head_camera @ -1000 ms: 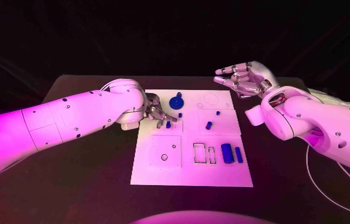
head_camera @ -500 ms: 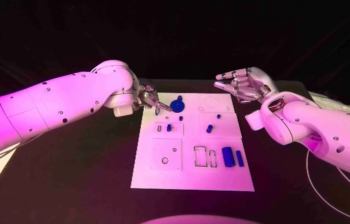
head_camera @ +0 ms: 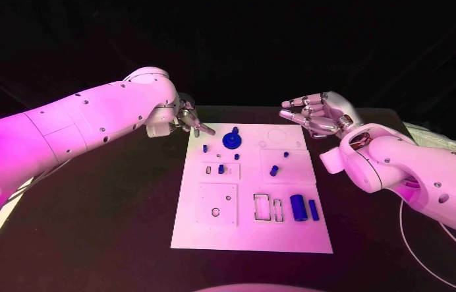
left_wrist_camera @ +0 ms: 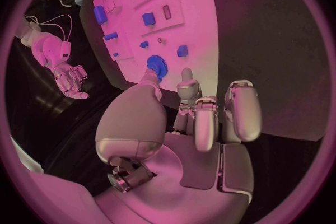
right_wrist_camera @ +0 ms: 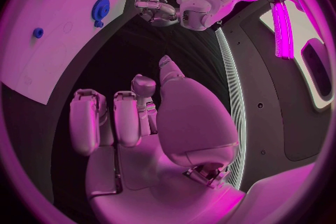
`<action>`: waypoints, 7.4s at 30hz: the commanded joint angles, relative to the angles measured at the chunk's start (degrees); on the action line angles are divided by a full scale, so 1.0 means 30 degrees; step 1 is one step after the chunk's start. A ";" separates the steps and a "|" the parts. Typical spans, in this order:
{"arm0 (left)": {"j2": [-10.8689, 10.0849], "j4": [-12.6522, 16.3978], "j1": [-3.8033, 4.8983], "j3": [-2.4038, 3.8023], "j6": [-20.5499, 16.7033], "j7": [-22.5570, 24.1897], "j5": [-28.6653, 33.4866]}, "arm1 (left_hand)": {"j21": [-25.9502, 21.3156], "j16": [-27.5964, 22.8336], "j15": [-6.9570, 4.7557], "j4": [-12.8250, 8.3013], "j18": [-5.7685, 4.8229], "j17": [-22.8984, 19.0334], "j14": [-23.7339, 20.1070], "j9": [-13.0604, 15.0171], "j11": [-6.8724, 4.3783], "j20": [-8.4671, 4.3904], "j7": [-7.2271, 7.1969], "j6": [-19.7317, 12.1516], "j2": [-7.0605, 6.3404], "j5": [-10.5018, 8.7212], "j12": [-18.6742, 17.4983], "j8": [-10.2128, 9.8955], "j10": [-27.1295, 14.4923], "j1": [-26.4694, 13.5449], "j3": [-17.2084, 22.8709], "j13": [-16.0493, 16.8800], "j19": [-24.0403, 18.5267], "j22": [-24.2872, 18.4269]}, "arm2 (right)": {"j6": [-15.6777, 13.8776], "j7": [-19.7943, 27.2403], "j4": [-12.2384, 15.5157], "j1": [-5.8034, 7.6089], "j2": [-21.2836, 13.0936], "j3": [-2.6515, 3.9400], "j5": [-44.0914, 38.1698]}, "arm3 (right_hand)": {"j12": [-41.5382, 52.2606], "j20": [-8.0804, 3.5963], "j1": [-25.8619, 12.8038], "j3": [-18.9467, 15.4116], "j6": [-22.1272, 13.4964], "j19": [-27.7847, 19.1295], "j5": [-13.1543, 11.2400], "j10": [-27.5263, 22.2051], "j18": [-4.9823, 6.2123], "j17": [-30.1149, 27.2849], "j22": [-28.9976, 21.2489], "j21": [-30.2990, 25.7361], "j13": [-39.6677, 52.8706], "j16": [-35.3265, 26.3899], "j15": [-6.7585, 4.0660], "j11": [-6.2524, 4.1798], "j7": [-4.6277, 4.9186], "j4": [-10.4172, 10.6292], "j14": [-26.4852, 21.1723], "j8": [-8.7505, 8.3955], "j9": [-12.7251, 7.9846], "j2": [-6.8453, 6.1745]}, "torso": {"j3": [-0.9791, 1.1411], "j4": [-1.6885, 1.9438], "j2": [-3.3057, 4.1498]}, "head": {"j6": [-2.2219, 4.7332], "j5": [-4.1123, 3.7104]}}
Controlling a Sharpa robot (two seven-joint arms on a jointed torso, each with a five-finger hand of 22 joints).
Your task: Assemble the parts on the task board
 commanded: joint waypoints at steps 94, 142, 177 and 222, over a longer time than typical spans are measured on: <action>0.1279 -0.1753 -0.0418 -0.0735 0.0974 0.2358 0.1076 | 0.0739 0.0058 -0.0262 -0.4166 0.0023 0.5033 0.2008 0.0374 -0.0328 -0.0238 -0.0308 0.0195 -0.1403 0.1915 0.0607 0.1701 0.1098 0.3643 1.4890 0.0040 0.0868 0.2402 | 0.0505 -0.0092 -0.0074 -0.0037 0.0189 -0.0012 -0.0229 | 0.0121 0.0025 -0.0015 -0.0209 -0.0086 -0.0128 0.0554 -0.0093 0.0220 -0.0081 -0.0038 -0.0099 0.0039 -0.0156 0.0155 -0.0010 -0.0053 -0.0073 0.0891 0.0063 0.0039 0.0241 | -0.0022 -0.0042 0.0018 | -0.0302 0.0215; -0.2629 0.4739 -0.2328 -0.1281 -0.2800 0.2491 0.0235 | 0.1397 0.0058 -0.0394 -0.5663 -0.0156 0.5033 0.2008 0.0086 -0.0532 -0.0379 -0.0486 0.1234 -0.2955 0.4944 0.1406 0.1528 0.2163 0.3085 1.4941 0.0989 0.1232 0.3015 | 0.0560 0.0030 -0.0107 -0.0098 0.0087 -0.0071 -0.0253 | 0.0135 0.0022 -0.0100 -0.0274 -0.0062 -0.0136 0.0635 -0.0083 0.0224 -0.0107 -0.0059 -0.0114 0.0031 -0.0184 0.0152 -0.0011 -0.0056 -0.0019 0.0888 0.0073 0.0045 0.0300 | -0.0007 0.0060 -0.0085 | -0.0868 0.0271; -0.2463 0.4760 -0.2370 -0.1278 -0.1648 0.1498 0.0121 | 0.1385 0.0058 -0.0369 -0.5480 -0.0159 0.5033 0.2008 -0.0075 -0.0529 -0.0353 -0.0527 0.1451 -0.2764 0.4978 0.1466 0.1343 0.2326 0.2844 1.4823 0.1117 0.1230 0.3033 | 0.0823 0.0105 -0.0079 -0.0138 0.0064 -0.0080 -0.0254 | 0.0153 0.0020 -0.0104 -0.0291 -0.0058 -0.0136 0.0672 -0.0076 0.0225 -0.0099 -0.0063 -0.0117 0.0035 -0.0182 0.0150 -0.0014 -0.0059 -0.0016 0.0892 0.0073 0.0046 0.0327 | 0.0027 0.0078 -0.0099 | -0.1016 0.0236; -0.1875 0.4801 -0.2354 -0.1267 -0.2217 -0.0133 -0.0101 | 0.1883 0.0058 -0.0732 -0.4169 -0.0298 0.5033 0.2008 -0.0540 -0.1018 -0.0647 -0.1188 0.2744 -0.2303 0.5010 0.2075 0.0852 0.2921 0.0592 1.2563 0.2023 0.1535 0.3511 | 0.1047 0.0157 0.0069 -0.0243 0.0015 -0.0080 -0.0240 | 0.0048 0.0016 -0.0096 -0.0309 -0.0055 -0.0228 0.0822 -0.0134 0.0259 -0.0245 -0.0214 -0.0198 -0.0052 -0.0301 0.0145 -0.0018 -0.0062 -0.0010 0.0861 0.0070 0.0046 0.0430 | 0.0017 0.0073 -0.0097 | -0.1184 0.0162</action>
